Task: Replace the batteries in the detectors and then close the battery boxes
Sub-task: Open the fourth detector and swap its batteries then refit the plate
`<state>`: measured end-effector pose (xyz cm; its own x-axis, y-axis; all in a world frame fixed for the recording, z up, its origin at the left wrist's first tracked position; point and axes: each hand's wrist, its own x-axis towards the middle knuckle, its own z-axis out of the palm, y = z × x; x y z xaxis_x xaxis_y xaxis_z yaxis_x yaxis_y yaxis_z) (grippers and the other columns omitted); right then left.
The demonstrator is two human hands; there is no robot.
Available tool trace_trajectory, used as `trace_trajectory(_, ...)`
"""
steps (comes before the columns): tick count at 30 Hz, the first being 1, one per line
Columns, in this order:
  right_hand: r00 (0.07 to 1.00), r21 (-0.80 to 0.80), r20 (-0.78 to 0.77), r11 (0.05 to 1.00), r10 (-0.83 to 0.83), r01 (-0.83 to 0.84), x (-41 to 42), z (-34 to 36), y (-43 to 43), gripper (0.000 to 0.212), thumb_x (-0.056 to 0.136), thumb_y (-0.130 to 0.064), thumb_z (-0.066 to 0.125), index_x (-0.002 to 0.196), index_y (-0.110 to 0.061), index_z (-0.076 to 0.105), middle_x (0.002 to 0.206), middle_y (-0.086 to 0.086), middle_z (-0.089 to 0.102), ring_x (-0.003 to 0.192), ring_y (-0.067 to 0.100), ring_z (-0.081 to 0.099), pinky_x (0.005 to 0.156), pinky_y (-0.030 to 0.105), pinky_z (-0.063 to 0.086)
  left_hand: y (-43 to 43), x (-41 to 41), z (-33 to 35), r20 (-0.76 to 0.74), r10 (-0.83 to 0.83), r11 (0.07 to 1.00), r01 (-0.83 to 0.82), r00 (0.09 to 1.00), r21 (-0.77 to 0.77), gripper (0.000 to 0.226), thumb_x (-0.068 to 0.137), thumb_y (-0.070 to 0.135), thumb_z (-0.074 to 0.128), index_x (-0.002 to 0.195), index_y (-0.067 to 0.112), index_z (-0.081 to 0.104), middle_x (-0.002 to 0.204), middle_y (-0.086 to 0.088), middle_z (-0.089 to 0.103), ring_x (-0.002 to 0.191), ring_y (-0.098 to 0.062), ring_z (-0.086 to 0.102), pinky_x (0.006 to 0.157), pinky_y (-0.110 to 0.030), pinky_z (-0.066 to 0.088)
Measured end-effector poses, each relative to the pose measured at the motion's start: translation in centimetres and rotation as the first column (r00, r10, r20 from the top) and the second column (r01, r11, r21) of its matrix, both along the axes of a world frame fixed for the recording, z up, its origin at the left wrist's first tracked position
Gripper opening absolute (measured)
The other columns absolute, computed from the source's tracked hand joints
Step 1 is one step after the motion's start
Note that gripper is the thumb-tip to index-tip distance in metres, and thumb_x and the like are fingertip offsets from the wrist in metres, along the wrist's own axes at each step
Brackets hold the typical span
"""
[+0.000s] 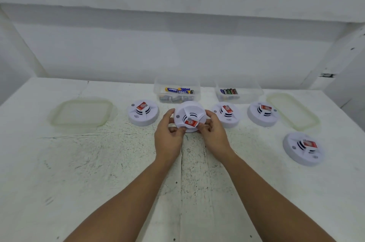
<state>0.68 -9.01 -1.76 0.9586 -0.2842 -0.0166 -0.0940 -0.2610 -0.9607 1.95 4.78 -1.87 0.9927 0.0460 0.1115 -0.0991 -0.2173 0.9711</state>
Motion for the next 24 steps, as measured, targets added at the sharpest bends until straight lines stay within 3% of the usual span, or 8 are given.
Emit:
trace_trajectory(4, 0.999, -0.011, 0.024, 0.999, 0.041, -0.04, -0.5, 0.1, -0.3, 0.026, 0.095, -0.023, 0.056, 0.119, -0.03, 0.048, 0.105, -0.008, 0.066, 0.095, 0.009, 0.063, 0.087, 0.039, 0.053, 0.1, -0.4, 0.2, 0.003, -0.011, 1.0, 0.011, 1.0, -0.005, 0.049, 0.084, 0.01, 0.068, 0.126, 0.027, 0.051, 0.097, 0.01, 0.062, 0.072, 0.01, 0.061, 0.063, -0.004, 0.045)
trace_trajectory(10, 0.997, -0.038, 0.046, 0.998, 0.061, -0.059, -1.7, 0.3, -1.4, 0.026, 0.092, -0.016, 0.058, 0.11, -0.033, 0.048, 0.1, -0.01, 0.066, 0.092, 0.01, 0.063, 0.079, 0.03, 0.05, 0.5, -1.2, 0.3, -0.004, -0.138, 0.99, 0.138, 0.99, -0.026, 0.045, 0.084, 0.003, 0.057, 0.123, 0.024, 0.051, 0.106, 0.005, 0.066, 0.072, 0.001, 0.061, 0.063, -0.01, 0.044)
trace_trajectory(12, 0.997, -0.073, 0.056, 0.996, 0.059, -0.055, -2.3, 0.2, -1.9, 0.026, 0.091, -0.013, 0.058, 0.108, -0.029, 0.049, 0.096, -0.011, 0.066, 0.086, 0.007, 0.062, 0.072, 0.022, 0.048, 0.7, -1.5, 0.1, -0.008, -0.234, 0.971, 0.233, 0.972, -0.049, 0.049, 0.08, 0.011, 0.059, 0.126, 0.025, 0.048, 0.107, 0.006, 0.066, 0.082, 0.001, 0.063, 0.07, -0.014, 0.047)
trace_trajectory(15, 0.996, -0.152, 0.08, 0.988, 0.048, -0.035, -3.0, 0.3, -2.8, 0.021, 0.089, -0.005, 0.057, 0.102, -0.02, 0.051, 0.088, -0.009, 0.065, 0.07, -0.004, 0.057, 0.059, 0.013, 0.043, 0.7, -1.7, 0.0, -0.013, -0.343, 0.939, 0.343, 0.939, -0.023, 0.055, 0.078, 0.04, 0.067, 0.126, 0.027, 0.045, 0.116, 0.004, 0.064, 0.104, -0.008, 0.064, 0.087, -0.022, 0.051)
trace_trajectory(17, 0.993, -0.186, 0.103, 0.981, 0.064, -0.044, -3.3, 0.1, -3.6, 0.025, 0.086, 0.003, 0.055, 0.101, -0.017, 0.052, 0.096, -0.006, 0.064, 0.08, -0.007, 0.06, 0.063, 0.011, 0.047, 0.5, -1.8, 0.1, -0.009, -0.355, 0.933, 0.355, 0.935, 0.058, 0.055, 0.077, 0.059, 0.059, 0.121, 0.028, 0.047, 0.112, 0.006, 0.065, 0.098, -0.003, 0.063, 0.078, -0.02, 0.051)
trace_trajectory(19, 0.988, -0.208, 0.127, 0.976, 0.09, -0.062, -3.7, -0.2, -4.1, 0.031, 0.082, 0.009, 0.053, 0.1, -0.016, 0.053, 0.107, -0.004, 0.063, 0.097, 0.003, 0.061, 0.073, 0.016, 0.053, 0.4, -1.7, 0.1, -0.015, -0.334, 0.935, 0.333, 0.943, 0.125, 0.055, 0.076, 0.067, 0.053, 0.117, 0.03, 0.049, 0.113, 0.013, 0.065, 0.092, 0.002, 0.063, 0.072, -0.019, 0.05)
trace_trajectory(21, 0.982, -0.241, 0.16, 0.968, 0.104, -0.063, -4.1, -0.4, -4.6, 0.031, 0.08, 0.011, 0.053, 0.1, -0.013, 0.056, 0.112, -0.007, 0.061, 0.105, 0.013, 0.06, 0.079, 0.024, 0.055, 0.3, -1.6, 0.1, -0.023, -0.339, 0.927, 0.338, 0.94, 0.164, 0.056, 0.074, 0.066, 0.058, 0.118, 0.032, 0.05, 0.117, 0.018, 0.063, 0.101, 0.006, 0.06, 0.08, -0.018, 0.051)
trace_trajectory(24, 0.978, -0.308, 0.173, 0.95, 0.115, -0.057, -4.8, -0.3, -5.4, 0.032, 0.079, 0.011, 0.054, 0.1, -0.013, 0.057, 0.116, -0.019, 0.055, 0.107, 0.009, 0.057, 0.081, 0.016, 0.052, 0.2, -1.6, 0.2, -0.037, -0.375, 0.905, 0.374, 0.926, 0.205, 0.059, 0.072, 0.06, 0.067, 0.121, 0.032, 0.05, 0.119, 0.02, 0.064, 0.108, 0.009, 0.057, 0.085, -0.012, 0.047)
